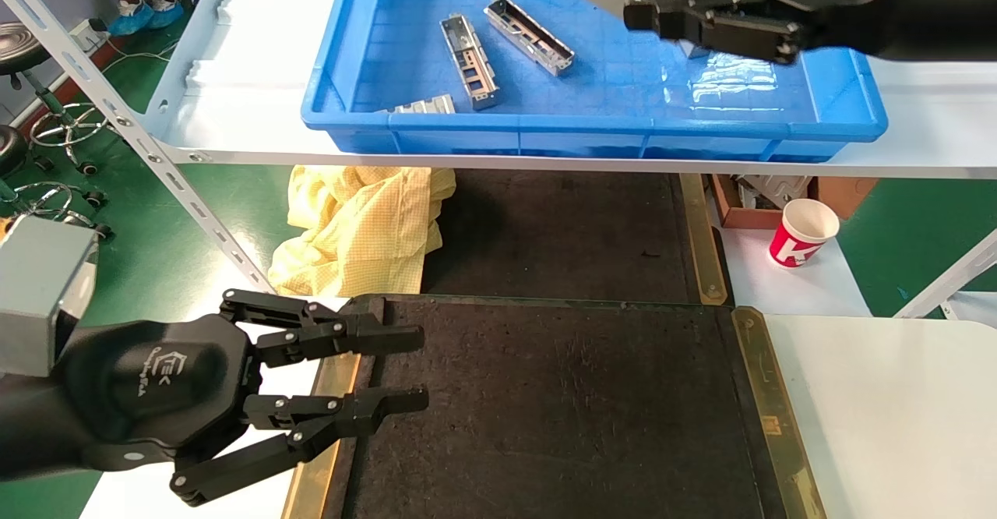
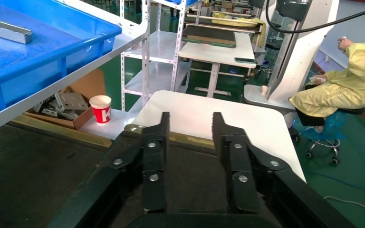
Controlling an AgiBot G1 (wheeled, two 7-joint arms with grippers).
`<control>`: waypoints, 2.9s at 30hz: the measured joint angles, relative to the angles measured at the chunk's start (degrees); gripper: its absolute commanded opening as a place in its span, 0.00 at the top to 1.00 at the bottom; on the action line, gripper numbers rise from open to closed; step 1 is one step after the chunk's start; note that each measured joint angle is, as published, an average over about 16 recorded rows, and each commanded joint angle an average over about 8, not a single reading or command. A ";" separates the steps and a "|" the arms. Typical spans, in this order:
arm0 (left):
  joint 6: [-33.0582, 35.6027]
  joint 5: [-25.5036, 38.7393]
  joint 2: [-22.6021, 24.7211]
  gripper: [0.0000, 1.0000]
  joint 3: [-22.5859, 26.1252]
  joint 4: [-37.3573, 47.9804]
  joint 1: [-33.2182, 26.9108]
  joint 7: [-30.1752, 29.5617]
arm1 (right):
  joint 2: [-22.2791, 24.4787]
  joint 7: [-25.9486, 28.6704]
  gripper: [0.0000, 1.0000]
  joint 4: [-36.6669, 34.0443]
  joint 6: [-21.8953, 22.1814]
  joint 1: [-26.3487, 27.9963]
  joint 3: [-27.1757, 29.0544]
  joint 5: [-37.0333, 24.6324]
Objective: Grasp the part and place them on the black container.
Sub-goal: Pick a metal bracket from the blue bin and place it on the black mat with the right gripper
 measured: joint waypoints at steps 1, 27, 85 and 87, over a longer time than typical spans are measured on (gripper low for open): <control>0.00 0.00 0.00 0.00 0.00 0.00 0.00 0.00 | 1.00 0.78 1.00 2.01 -0.83 -0.74 -0.58 0.84; 0.00 -0.01 0.00 0.00 0.01 0.00 0.00 0.00 | 7.73 -4.03 1.00 28.39 1.92 -19.80 -16.51 12.98; -0.01 -0.02 -0.01 0.00 0.03 0.00 -0.01 0.02 | -20.41 -32.48 1.00 3.60 25.34 -29.73 -22.55 8.60; -0.01 -0.02 -0.01 0.00 0.03 0.00 -0.01 0.02 | -20.40 -32.07 1.00 4.24 25.56 -29.83 -22.90 8.85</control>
